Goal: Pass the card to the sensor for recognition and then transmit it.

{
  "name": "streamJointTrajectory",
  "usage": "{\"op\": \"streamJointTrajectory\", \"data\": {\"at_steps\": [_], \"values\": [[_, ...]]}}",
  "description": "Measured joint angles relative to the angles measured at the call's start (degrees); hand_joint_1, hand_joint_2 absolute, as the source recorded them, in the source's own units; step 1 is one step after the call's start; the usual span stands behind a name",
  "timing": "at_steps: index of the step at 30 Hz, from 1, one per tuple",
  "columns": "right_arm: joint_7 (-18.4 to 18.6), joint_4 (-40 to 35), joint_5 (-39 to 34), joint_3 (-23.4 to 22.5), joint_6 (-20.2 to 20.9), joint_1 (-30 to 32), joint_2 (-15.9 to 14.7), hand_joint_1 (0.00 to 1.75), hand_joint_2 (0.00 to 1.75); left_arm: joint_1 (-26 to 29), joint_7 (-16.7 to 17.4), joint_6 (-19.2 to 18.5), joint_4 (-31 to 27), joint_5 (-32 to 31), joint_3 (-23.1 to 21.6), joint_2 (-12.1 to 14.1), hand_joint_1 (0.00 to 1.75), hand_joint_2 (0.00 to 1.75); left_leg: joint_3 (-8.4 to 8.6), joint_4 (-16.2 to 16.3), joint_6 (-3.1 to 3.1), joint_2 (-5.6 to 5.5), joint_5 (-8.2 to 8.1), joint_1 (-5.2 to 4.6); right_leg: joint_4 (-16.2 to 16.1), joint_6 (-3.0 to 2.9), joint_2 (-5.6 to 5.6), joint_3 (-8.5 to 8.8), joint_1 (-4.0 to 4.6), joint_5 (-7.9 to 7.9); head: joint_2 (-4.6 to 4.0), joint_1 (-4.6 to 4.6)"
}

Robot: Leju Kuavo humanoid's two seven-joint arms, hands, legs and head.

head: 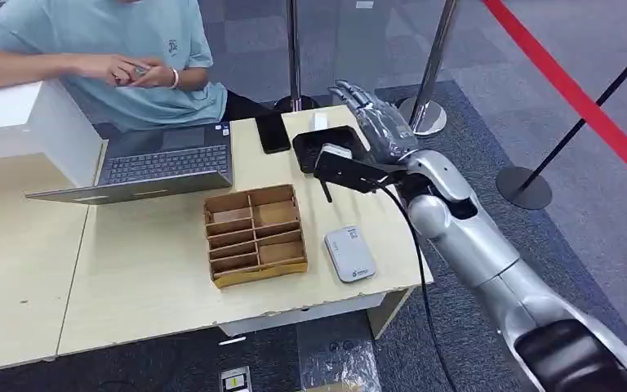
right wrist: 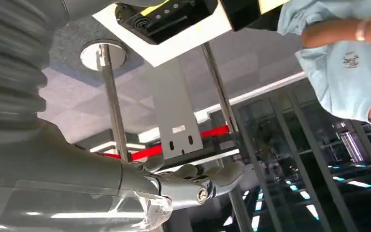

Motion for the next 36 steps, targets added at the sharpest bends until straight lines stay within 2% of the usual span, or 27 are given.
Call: {"op": "streamJointTrajectory", "data": {"at_steps": [11,36], "values": [[1.2,-3.3,0.4,0.4,4.4,4.6,-1.0,0.00,1.75,0.0,0.0,0.2,0.0,0.2,0.2,-0.3,0.00,0.00,-0.03,0.0,0.00,-0.01,0.00,0.00,0.0,0.00,0.00,0.00,0.00,0.00,0.00,0.00],[1.4,-5.2,0.3,0.9,5.0,6.3,-1.3,0.00,1.75,-0.1,0.0,0.2,0.0,0.2,0.2,-0.4,0.00,0.00,-0.03,0.0,0.00,0.00,0.00,0.00,0.0,0.00,0.00,0.00,0.00,0.00,0.00,0.00]]}}
